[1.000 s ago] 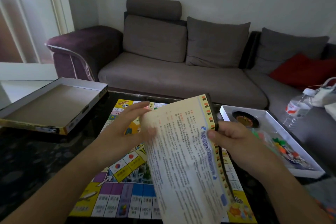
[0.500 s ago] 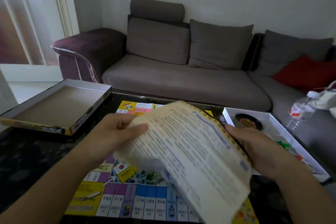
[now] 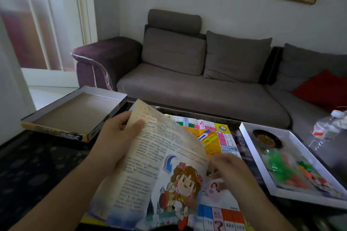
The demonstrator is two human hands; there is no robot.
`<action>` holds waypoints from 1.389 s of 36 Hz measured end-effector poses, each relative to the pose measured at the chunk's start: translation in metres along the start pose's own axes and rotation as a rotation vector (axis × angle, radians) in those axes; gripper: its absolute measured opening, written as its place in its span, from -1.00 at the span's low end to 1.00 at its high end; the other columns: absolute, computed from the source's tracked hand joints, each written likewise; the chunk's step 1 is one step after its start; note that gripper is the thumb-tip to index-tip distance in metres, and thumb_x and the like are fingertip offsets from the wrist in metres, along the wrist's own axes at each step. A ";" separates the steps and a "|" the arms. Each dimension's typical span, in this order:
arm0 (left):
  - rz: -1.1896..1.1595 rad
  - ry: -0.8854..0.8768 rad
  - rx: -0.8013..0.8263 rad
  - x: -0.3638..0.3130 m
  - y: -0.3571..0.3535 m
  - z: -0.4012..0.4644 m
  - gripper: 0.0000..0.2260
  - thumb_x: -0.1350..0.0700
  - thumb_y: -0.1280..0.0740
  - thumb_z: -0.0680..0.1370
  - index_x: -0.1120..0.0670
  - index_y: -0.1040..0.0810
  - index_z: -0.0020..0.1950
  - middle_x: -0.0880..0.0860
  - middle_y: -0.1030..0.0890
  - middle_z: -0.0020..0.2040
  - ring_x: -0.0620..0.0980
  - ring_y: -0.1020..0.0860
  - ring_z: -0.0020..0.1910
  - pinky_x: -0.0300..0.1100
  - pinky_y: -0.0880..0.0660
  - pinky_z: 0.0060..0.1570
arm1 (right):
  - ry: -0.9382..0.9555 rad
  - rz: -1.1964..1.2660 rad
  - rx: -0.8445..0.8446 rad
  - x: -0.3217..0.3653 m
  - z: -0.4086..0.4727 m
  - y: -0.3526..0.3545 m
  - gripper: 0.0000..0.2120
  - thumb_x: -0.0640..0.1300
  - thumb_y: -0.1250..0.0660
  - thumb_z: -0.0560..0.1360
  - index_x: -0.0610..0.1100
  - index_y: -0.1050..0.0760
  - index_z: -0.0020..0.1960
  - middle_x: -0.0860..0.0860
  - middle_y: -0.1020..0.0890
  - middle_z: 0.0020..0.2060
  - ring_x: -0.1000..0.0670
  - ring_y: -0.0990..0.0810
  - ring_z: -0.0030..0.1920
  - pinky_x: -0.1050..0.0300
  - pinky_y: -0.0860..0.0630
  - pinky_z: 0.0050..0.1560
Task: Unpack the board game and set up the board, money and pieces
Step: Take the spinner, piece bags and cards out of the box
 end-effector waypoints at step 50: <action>0.760 -0.233 -0.336 -0.001 0.120 0.033 -0.72 0.01 -0.29 0.65 0.04 -0.55 0.35 -0.03 -0.51 0.36 0.04 -0.52 0.29 0.01 -0.45 0.31 | 0.034 0.455 0.172 0.167 0.084 -0.282 -0.87 -0.36 -0.33 0.61 -0.27 -0.64 0.09 -0.24 -0.73 -0.03 -0.21 -0.73 -0.04 -0.08 -0.70 -0.09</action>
Point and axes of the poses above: each hand's wrist, its own z-axis towards the middle knuckle, its own y-axis out of the back of the hand, x = y × z, the point moved 7 cm from there along z, towards the middle knuckle
